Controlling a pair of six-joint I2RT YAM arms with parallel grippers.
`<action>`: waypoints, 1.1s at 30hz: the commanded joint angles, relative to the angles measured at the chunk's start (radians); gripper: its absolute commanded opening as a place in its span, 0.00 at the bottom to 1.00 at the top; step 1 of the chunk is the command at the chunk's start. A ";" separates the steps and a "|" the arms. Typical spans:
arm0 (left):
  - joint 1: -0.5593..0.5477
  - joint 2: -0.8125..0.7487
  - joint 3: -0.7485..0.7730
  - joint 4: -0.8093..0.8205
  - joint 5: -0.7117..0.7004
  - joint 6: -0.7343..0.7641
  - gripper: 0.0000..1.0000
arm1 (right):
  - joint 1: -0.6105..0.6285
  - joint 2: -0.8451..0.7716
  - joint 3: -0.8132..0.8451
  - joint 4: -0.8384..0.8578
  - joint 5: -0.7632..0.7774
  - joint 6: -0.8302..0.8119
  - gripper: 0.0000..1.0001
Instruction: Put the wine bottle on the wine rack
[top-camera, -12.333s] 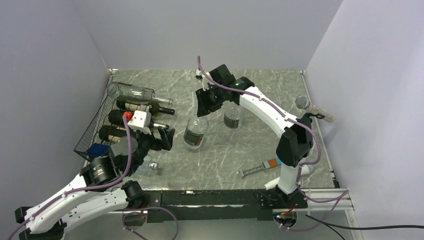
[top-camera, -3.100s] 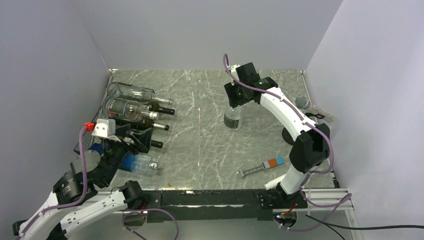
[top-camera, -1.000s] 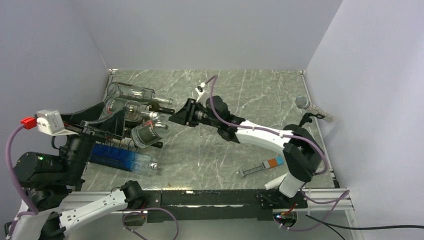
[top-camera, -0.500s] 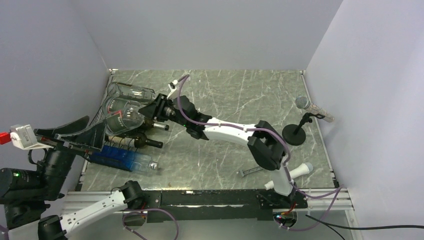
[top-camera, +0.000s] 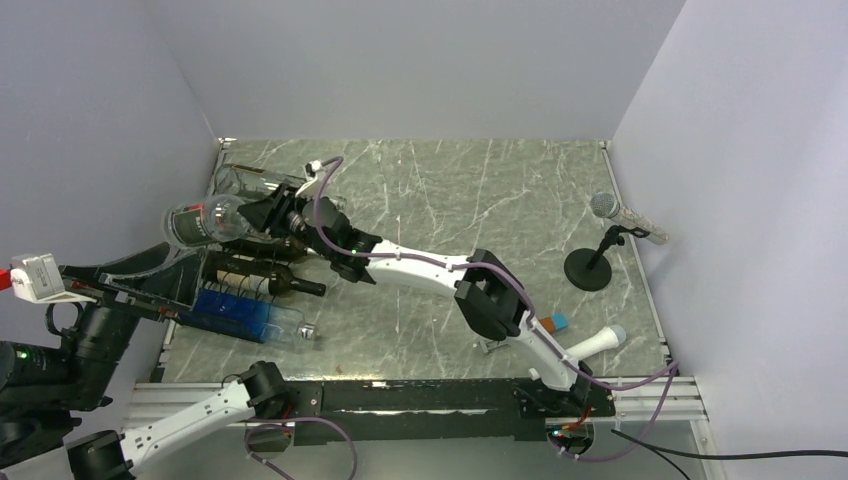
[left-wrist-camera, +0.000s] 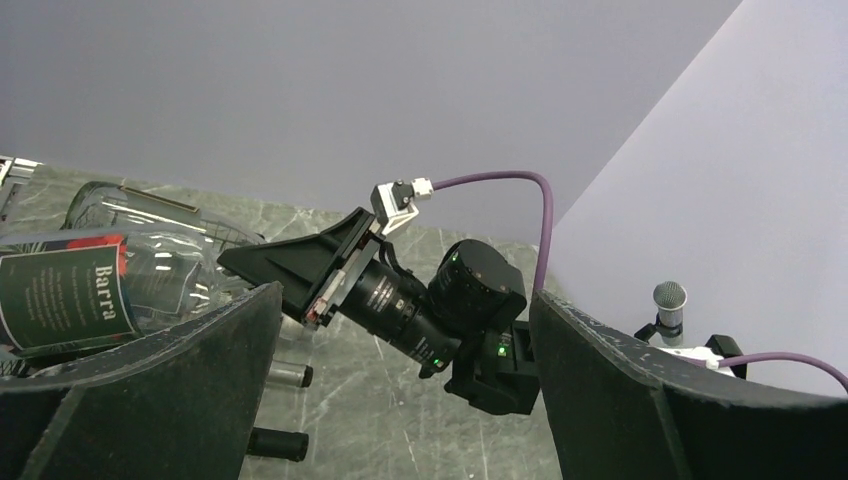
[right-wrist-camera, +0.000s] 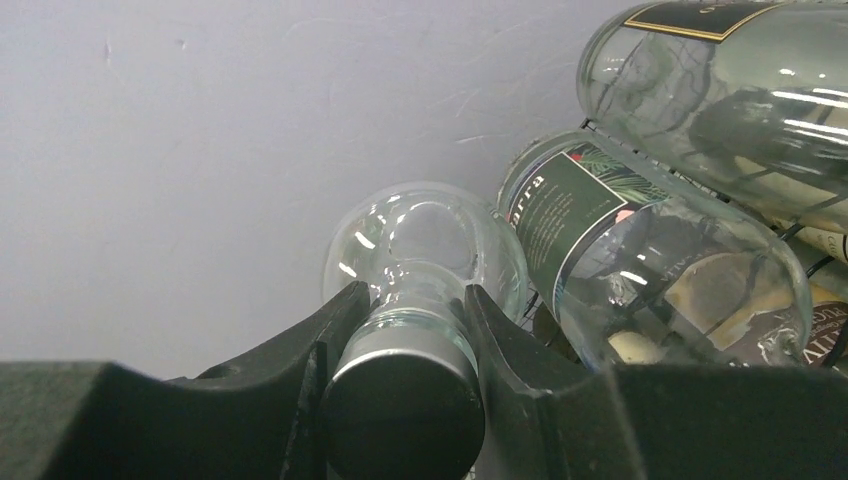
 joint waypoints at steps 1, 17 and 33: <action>-0.003 -0.001 0.020 -0.018 -0.004 -0.007 0.97 | 0.035 -0.048 0.136 0.286 0.101 -0.024 0.00; -0.002 -0.032 -0.012 -0.042 -0.027 -0.027 0.97 | 0.087 -0.041 -0.027 0.265 0.198 0.028 0.00; -0.002 -0.055 -0.027 -0.062 -0.025 -0.058 0.97 | 0.098 -0.158 -0.259 0.011 0.035 0.307 0.15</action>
